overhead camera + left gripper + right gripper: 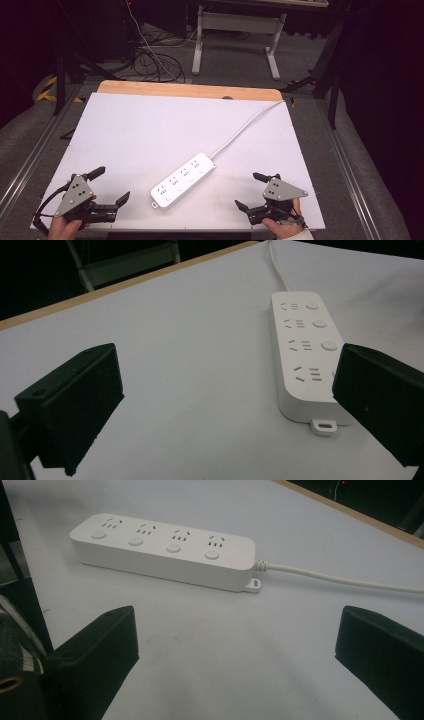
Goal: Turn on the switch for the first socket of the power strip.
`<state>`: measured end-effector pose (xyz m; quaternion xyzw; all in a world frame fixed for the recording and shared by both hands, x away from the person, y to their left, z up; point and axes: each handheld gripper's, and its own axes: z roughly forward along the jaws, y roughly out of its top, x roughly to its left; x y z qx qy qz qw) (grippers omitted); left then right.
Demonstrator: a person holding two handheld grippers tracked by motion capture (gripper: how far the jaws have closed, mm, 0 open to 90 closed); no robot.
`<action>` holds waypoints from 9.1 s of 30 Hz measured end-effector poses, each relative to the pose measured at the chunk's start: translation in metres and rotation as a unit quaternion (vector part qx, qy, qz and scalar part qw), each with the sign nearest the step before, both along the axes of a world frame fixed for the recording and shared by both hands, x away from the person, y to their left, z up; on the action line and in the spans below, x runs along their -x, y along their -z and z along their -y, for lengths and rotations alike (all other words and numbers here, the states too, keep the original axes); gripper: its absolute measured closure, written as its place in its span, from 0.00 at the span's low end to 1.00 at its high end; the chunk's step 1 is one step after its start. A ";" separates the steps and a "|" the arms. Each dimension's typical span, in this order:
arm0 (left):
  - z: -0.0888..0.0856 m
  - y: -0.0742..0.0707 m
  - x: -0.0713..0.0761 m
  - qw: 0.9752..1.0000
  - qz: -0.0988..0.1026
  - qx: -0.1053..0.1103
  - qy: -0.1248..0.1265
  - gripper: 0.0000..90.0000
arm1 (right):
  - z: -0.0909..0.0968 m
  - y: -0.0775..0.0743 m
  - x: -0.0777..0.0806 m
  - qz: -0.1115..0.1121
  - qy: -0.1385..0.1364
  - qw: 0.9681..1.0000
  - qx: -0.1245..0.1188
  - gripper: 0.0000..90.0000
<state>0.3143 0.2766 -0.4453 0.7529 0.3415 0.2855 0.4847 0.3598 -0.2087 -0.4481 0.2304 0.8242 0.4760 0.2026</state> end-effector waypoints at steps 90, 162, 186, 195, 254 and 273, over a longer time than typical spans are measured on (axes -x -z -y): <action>0.001 0.000 0.001 1.000 0.002 -0.016 0.005 0.00 | -0.118 -0.034 -0.087 -0.118 -0.020 0.993 -0.009 1.00; 0.003 0.001 0.001 1.000 -0.004 -0.021 0.006 0.00 | -0.136 0.007 -0.085 -0.124 0.021 0.985 0.116 1.00; 0.003 0.001 0.000 1.000 -0.005 -0.019 0.009 0.00 | -0.137 0.008 -0.087 -0.132 0.021 0.985 0.113 1.00; 0.002 0.001 -0.002 1.000 -0.006 -0.017 0.008 0.00 | -0.127 -0.011 -0.084 -0.121 0.020 0.990 0.062 1.00; -0.002 0.000 -0.002 1.000 0.001 -0.008 -0.009 0.00 | -0.041 -0.087 -0.039 0.001 -0.021 0.997 -0.077 0.17; -0.003 0.000 -0.001 1.000 -0.002 -0.001 -0.007 0.00 | 0.004 -0.038 -0.027 -0.041 -0.012 0.994 -0.100 0.12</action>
